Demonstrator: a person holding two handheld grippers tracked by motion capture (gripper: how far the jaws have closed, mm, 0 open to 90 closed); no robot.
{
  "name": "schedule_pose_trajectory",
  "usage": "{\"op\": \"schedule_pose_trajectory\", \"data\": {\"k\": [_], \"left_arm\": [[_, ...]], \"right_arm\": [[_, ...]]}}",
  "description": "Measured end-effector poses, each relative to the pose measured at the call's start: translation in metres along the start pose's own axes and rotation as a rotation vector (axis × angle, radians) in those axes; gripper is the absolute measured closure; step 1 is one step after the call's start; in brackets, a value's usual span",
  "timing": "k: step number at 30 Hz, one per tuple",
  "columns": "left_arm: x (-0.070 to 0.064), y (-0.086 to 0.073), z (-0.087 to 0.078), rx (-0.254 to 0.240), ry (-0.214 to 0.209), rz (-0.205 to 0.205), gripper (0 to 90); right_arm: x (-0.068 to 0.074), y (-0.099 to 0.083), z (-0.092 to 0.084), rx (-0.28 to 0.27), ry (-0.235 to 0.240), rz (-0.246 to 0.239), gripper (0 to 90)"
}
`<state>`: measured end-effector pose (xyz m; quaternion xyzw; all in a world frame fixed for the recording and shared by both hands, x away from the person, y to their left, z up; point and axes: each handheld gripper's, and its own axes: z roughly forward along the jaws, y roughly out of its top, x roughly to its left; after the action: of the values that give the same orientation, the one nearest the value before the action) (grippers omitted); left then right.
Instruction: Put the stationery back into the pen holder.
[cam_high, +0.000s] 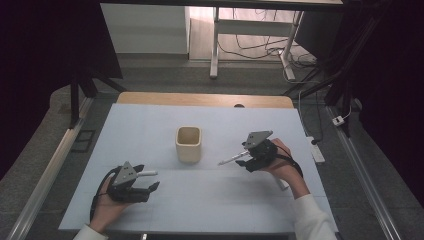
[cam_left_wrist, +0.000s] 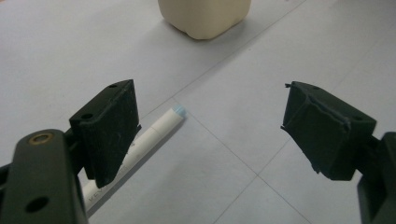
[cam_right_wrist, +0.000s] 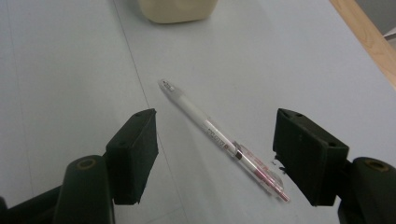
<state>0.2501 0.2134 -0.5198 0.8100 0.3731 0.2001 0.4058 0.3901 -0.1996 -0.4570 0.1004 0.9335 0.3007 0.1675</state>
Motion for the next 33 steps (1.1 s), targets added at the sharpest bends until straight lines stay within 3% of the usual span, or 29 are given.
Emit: {"op": "schedule_pose_trajectory", "data": {"k": [4, 8, 17, 25, 33], "left_arm": [[-0.001, 0.0, 0.0, 0.001, -0.003, -0.002, 18.0], [-0.002, 0.0, 0.0, 0.0, -0.008, 0.008, 18.1], [-0.002, 0.001, 0.001, -0.009, -0.026, 0.011, 18.1], [-0.001, 0.0, 0.003, -0.002, -0.026, 0.015, 18.1], [-0.001, 0.0, 0.004, 0.004, -0.029, 0.013, 18.1]], "right_arm": [[-0.001, 0.001, 0.006, 0.014, 0.019, -0.011, 31.9], [-0.003, 0.006, 0.019, 0.09, 0.034, -0.061, 32.0], [-0.004, 0.02, 0.033, 0.154, 0.077, -0.109, 33.0], [-0.015, 0.018, 0.046, 0.168, 0.135, -0.097, 35.7], [-0.023, 0.015, 0.058, 0.218, 0.152, -0.092, 40.7]]}}
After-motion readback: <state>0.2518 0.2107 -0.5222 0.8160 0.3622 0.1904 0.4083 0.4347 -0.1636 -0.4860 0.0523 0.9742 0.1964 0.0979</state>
